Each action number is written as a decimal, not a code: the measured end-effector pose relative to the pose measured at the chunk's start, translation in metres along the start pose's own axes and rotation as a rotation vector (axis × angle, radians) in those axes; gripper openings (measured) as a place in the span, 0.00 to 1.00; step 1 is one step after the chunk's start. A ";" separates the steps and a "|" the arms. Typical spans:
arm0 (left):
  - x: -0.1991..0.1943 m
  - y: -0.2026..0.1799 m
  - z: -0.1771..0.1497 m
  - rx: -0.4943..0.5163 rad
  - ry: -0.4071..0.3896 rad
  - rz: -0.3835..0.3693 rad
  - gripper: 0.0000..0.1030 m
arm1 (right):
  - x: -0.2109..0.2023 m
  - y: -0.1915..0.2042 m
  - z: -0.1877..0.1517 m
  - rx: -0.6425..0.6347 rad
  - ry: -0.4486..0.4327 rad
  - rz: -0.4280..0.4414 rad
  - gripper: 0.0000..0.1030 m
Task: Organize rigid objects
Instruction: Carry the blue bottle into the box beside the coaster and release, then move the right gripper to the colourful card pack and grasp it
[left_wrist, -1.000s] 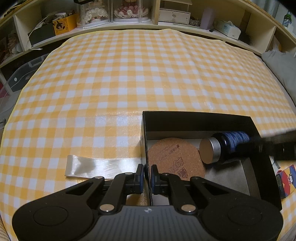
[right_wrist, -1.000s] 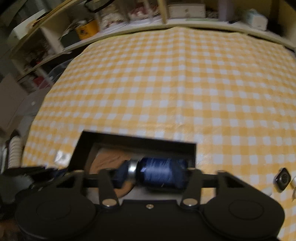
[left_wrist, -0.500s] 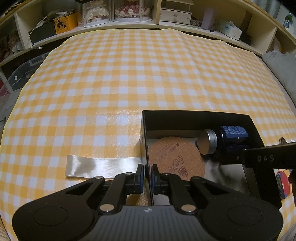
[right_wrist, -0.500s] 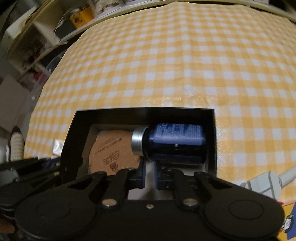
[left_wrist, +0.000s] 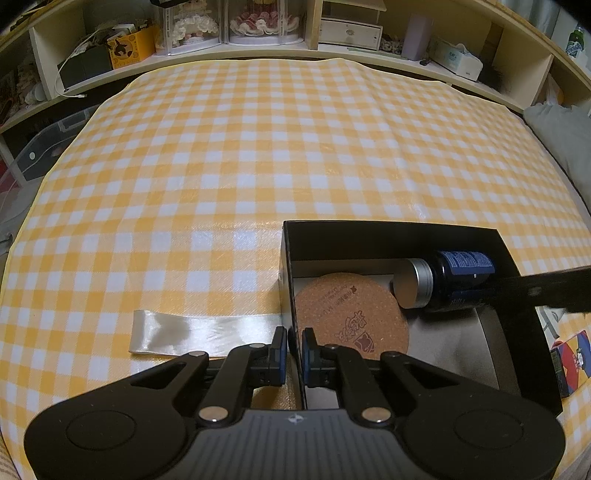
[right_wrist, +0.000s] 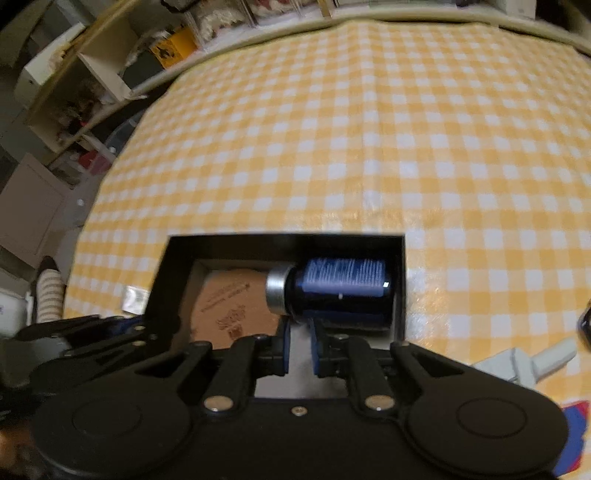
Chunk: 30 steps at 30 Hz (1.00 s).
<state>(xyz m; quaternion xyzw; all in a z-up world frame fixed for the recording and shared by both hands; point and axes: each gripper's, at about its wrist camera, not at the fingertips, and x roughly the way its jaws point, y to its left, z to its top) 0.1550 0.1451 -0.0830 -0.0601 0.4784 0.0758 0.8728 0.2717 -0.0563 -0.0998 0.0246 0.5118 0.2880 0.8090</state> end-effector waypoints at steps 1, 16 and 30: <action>0.000 0.000 0.000 -0.001 0.000 0.000 0.08 | -0.007 0.000 0.001 -0.007 -0.008 0.004 0.17; -0.001 0.005 0.007 -0.010 -0.017 0.000 0.08 | -0.091 -0.047 -0.005 -0.032 -0.134 -0.044 0.93; -0.001 0.005 0.008 -0.010 -0.017 0.000 0.08 | -0.093 -0.126 -0.025 0.034 -0.192 -0.249 1.00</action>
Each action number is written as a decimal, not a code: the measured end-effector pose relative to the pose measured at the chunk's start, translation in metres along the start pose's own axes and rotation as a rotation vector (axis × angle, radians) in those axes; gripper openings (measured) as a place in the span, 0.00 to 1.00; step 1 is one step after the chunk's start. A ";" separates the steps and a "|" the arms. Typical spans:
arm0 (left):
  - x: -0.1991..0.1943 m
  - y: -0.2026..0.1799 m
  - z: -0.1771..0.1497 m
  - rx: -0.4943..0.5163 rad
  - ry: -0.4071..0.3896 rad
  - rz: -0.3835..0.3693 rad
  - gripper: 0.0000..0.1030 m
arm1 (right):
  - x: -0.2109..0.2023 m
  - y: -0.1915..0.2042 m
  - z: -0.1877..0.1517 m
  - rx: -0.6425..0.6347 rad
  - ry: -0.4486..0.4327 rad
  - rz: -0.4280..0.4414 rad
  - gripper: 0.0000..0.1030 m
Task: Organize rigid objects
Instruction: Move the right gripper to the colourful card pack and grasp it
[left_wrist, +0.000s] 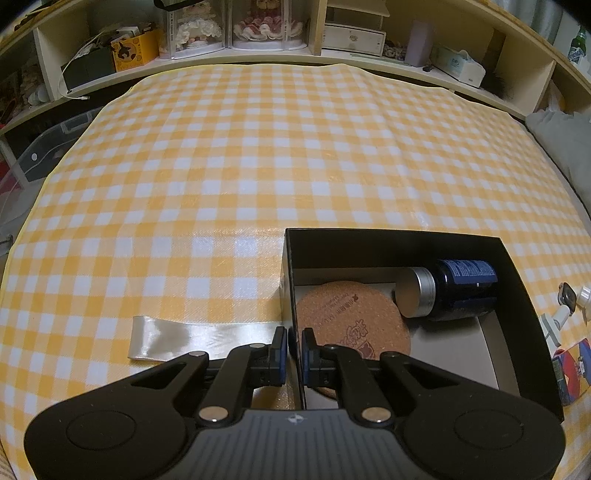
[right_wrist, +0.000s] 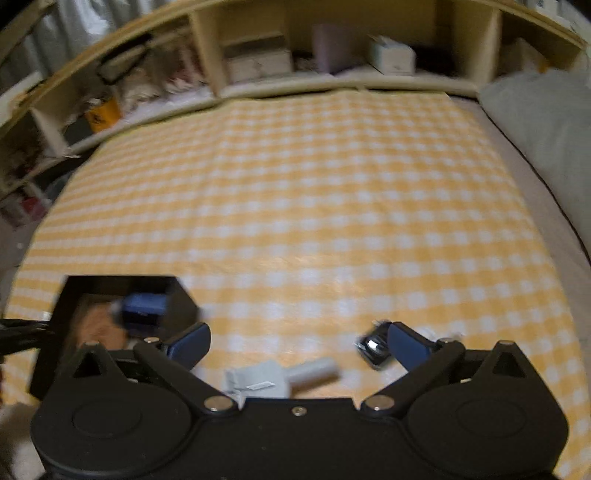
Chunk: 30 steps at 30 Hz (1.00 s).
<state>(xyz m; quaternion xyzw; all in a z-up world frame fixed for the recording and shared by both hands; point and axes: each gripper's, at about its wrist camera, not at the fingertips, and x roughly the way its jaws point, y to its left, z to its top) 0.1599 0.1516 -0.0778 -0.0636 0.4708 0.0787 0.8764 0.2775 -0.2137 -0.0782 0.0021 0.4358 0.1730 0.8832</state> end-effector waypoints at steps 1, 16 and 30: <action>0.000 0.000 0.000 0.000 0.000 0.000 0.08 | 0.004 -0.005 -0.002 0.015 0.023 -0.009 1.00; 0.001 0.000 0.001 0.001 0.000 0.002 0.08 | 0.057 -0.002 -0.040 0.025 0.314 -0.043 1.00; 0.001 0.000 0.001 0.001 0.000 0.001 0.08 | 0.073 0.015 -0.047 -0.063 0.373 -0.031 0.95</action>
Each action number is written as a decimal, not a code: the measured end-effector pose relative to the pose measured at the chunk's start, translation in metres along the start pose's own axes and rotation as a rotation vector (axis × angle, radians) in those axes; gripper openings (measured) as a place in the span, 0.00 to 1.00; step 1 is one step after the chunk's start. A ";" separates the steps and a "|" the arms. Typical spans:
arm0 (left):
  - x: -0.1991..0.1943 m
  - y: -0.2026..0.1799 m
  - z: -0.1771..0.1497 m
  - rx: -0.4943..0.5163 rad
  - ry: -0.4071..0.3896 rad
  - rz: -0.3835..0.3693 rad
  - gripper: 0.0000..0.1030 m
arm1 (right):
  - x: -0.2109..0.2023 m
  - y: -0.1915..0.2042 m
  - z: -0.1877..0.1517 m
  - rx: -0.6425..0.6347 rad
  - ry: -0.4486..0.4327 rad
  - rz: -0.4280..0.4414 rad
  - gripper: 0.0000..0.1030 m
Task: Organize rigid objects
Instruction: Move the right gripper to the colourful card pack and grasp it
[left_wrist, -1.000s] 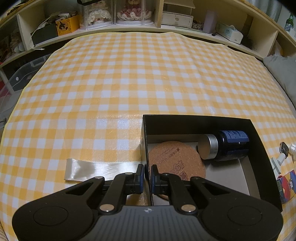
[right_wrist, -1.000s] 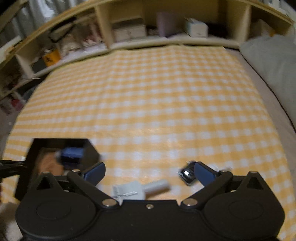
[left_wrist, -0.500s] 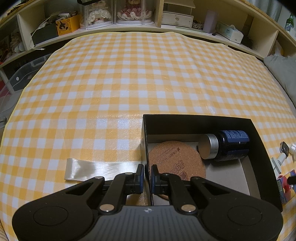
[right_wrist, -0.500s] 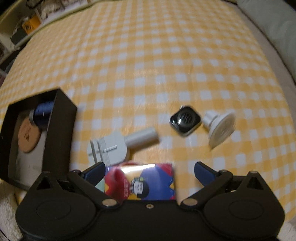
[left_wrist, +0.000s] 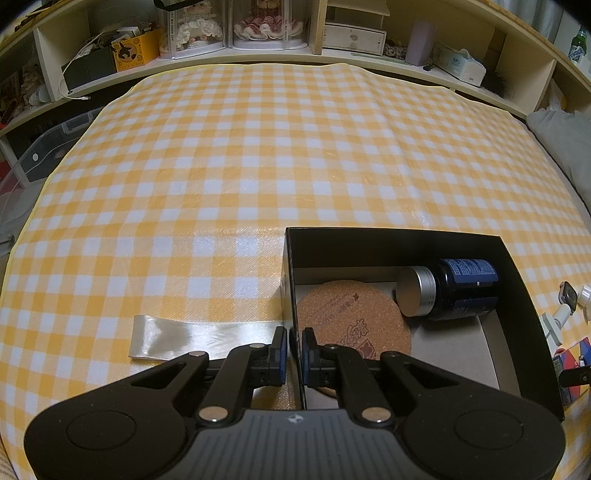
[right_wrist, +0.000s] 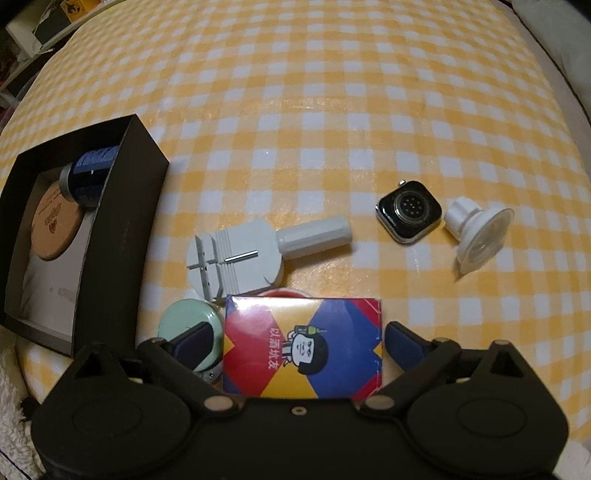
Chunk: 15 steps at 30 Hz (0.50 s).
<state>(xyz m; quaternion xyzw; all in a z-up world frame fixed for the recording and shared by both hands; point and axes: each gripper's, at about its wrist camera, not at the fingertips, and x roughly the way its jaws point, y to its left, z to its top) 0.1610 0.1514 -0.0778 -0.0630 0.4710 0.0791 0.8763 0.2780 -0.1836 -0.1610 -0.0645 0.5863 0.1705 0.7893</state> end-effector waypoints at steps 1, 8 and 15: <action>0.000 0.000 0.000 0.000 0.000 0.000 0.08 | 0.002 -0.001 0.001 -0.002 0.005 0.000 0.95; 0.000 0.000 0.000 0.001 0.000 0.000 0.08 | 0.010 -0.001 0.006 -0.030 0.028 0.000 0.88; 0.000 0.000 0.000 -0.001 0.006 0.000 0.08 | 0.001 0.004 0.012 -0.029 -0.041 0.051 0.87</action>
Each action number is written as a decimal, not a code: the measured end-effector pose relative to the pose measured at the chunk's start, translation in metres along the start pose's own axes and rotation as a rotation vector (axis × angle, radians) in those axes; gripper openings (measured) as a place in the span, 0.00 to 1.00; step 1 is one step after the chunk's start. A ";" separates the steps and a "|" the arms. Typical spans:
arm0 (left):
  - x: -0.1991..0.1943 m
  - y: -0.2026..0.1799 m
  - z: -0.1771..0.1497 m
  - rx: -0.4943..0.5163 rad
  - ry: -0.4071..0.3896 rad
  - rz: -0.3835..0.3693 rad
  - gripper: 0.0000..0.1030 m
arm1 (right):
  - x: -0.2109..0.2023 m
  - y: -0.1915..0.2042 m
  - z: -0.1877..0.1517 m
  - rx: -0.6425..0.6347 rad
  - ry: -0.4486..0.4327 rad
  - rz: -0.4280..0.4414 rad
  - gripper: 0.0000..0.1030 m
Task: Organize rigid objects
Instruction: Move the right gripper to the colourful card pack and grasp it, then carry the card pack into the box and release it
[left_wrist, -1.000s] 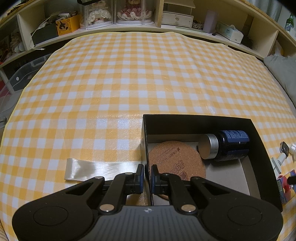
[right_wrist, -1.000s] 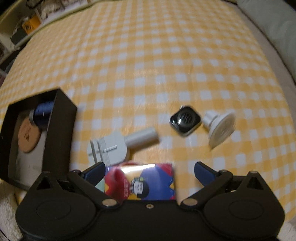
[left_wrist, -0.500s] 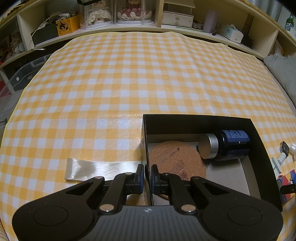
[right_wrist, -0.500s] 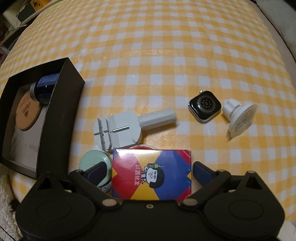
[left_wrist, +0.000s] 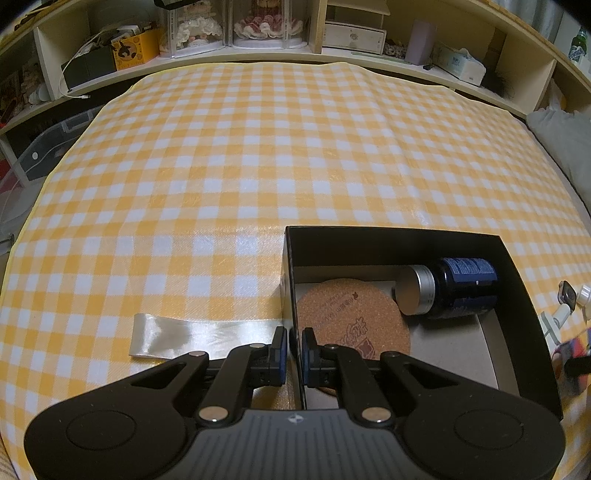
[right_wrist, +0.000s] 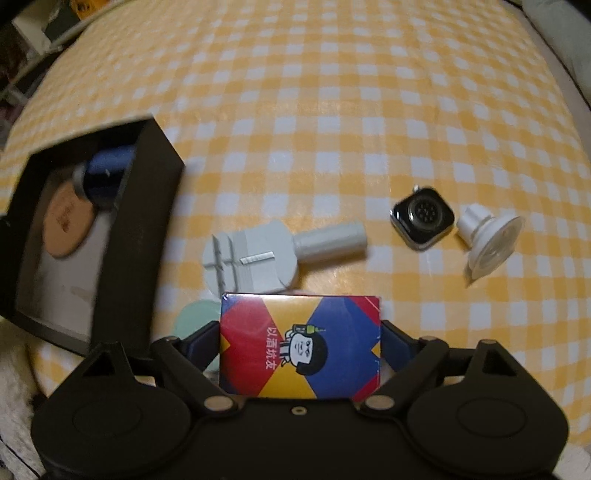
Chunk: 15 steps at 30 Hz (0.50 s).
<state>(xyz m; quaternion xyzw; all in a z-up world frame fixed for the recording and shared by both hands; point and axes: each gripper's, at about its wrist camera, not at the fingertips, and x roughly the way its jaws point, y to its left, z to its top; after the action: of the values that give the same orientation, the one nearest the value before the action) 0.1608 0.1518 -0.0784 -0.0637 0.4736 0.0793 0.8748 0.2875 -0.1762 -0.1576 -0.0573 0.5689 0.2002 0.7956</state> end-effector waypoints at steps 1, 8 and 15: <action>0.000 0.001 -0.001 -0.002 0.003 0.000 0.08 | -0.005 0.000 0.001 0.012 -0.019 0.007 0.87; 0.000 0.004 -0.003 -0.001 0.002 0.002 0.08 | -0.040 0.012 0.007 0.152 -0.119 0.182 0.87; -0.002 0.008 -0.004 -0.029 0.009 -0.013 0.08 | -0.046 0.068 0.019 0.182 -0.123 0.418 0.87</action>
<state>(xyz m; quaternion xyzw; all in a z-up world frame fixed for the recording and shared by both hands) 0.1551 0.1587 -0.0793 -0.0798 0.4760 0.0804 0.8721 0.2656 -0.1199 -0.0986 0.1461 0.5344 0.3115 0.7721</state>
